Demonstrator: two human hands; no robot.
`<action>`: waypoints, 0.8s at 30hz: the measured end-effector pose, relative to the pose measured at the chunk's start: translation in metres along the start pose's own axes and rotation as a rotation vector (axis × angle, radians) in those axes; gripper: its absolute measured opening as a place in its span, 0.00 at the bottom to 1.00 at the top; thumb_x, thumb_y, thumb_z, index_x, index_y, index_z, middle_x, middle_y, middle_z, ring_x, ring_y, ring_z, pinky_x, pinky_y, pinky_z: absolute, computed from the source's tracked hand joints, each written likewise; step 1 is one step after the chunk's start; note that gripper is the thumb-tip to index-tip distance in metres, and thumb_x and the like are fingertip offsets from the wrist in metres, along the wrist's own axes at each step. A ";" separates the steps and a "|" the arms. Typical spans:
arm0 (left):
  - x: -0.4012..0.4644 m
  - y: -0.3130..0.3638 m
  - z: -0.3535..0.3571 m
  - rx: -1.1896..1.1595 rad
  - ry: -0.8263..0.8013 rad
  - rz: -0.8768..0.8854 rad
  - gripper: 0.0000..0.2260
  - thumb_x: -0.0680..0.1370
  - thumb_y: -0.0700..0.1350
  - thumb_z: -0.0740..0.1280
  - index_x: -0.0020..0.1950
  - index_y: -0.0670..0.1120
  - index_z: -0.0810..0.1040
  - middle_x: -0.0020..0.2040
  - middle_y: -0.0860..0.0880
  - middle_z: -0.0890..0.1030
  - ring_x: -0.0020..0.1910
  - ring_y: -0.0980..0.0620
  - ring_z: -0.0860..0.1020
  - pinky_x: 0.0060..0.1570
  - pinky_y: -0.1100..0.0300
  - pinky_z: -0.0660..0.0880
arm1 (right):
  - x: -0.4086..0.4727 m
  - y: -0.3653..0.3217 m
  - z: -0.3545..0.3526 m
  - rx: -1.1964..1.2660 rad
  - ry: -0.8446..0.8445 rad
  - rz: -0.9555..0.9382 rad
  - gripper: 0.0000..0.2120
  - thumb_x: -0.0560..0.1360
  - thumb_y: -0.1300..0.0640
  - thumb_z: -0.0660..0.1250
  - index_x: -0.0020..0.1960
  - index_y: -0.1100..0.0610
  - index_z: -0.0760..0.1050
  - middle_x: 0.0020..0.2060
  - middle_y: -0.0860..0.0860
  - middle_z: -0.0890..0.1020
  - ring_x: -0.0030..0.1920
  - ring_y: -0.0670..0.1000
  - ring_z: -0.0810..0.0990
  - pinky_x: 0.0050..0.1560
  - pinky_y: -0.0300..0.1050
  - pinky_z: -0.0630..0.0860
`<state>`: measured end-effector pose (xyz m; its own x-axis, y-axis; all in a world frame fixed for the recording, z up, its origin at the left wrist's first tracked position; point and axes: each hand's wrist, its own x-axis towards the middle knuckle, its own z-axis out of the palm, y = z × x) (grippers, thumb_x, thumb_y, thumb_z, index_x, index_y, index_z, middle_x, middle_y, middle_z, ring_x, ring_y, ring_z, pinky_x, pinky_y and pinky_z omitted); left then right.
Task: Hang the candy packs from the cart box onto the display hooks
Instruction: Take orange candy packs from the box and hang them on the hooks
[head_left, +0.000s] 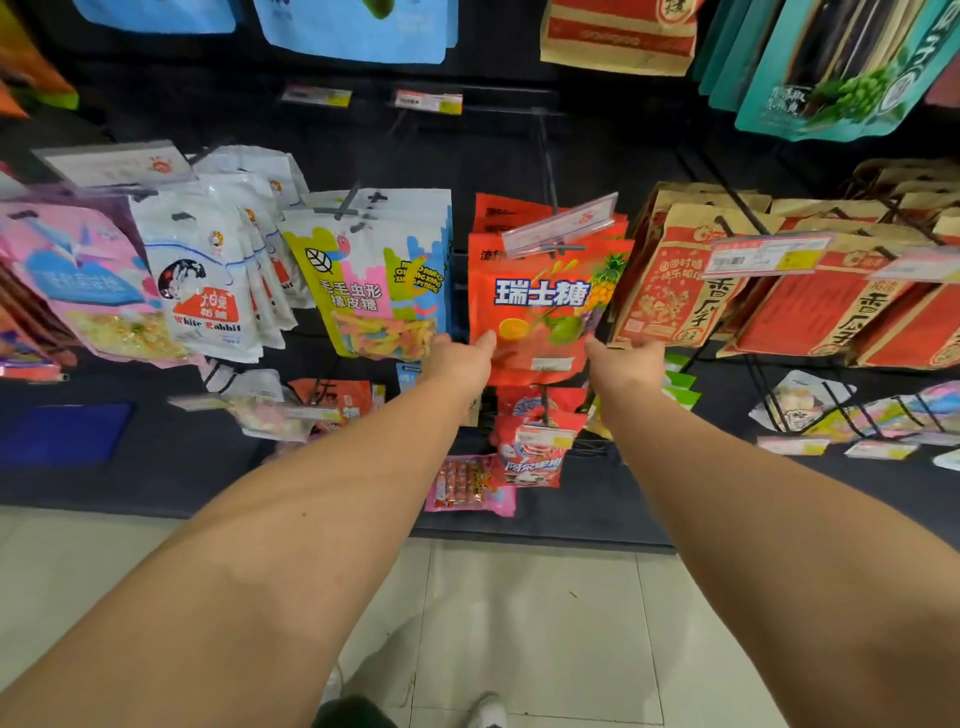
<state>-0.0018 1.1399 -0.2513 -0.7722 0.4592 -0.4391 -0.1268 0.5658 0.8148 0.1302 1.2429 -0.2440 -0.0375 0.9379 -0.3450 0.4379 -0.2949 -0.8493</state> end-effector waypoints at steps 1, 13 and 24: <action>0.000 -0.008 -0.006 0.099 0.023 0.035 0.35 0.80 0.60 0.65 0.80 0.45 0.58 0.77 0.42 0.67 0.74 0.38 0.68 0.70 0.47 0.68 | -0.005 0.004 0.003 -0.019 -0.031 0.012 0.29 0.74 0.49 0.72 0.70 0.57 0.66 0.58 0.56 0.77 0.58 0.60 0.78 0.57 0.51 0.76; -0.008 -0.076 -0.205 0.872 0.198 0.200 0.31 0.79 0.62 0.64 0.77 0.49 0.64 0.75 0.43 0.67 0.74 0.40 0.65 0.73 0.47 0.63 | -0.149 -0.048 0.152 -0.763 -0.587 -0.697 0.28 0.74 0.48 0.70 0.73 0.47 0.69 0.67 0.53 0.77 0.66 0.58 0.75 0.65 0.53 0.73; -0.064 -0.189 -0.536 0.818 0.515 -0.101 0.32 0.77 0.64 0.65 0.77 0.51 0.64 0.76 0.46 0.67 0.74 0.42 0.65 0.71 0.47 0.63 | -0.438 -0.091 0.393 -0.975 -0.852 -1.237 0.30 0.74 0.44 0.69 0.74 0.49 0.67 0.68 0.56 0.73 0.68 0.61 0.72 0.65 0.54 0.73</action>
<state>-0.2624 0.6364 -0.1747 -0.9840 0.1365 -0.1146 0.1143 0.9766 0.1820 -0.2460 0.7877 -0.1725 -0.9910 0.0708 -0.1134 0.1055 0.9353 -0.3378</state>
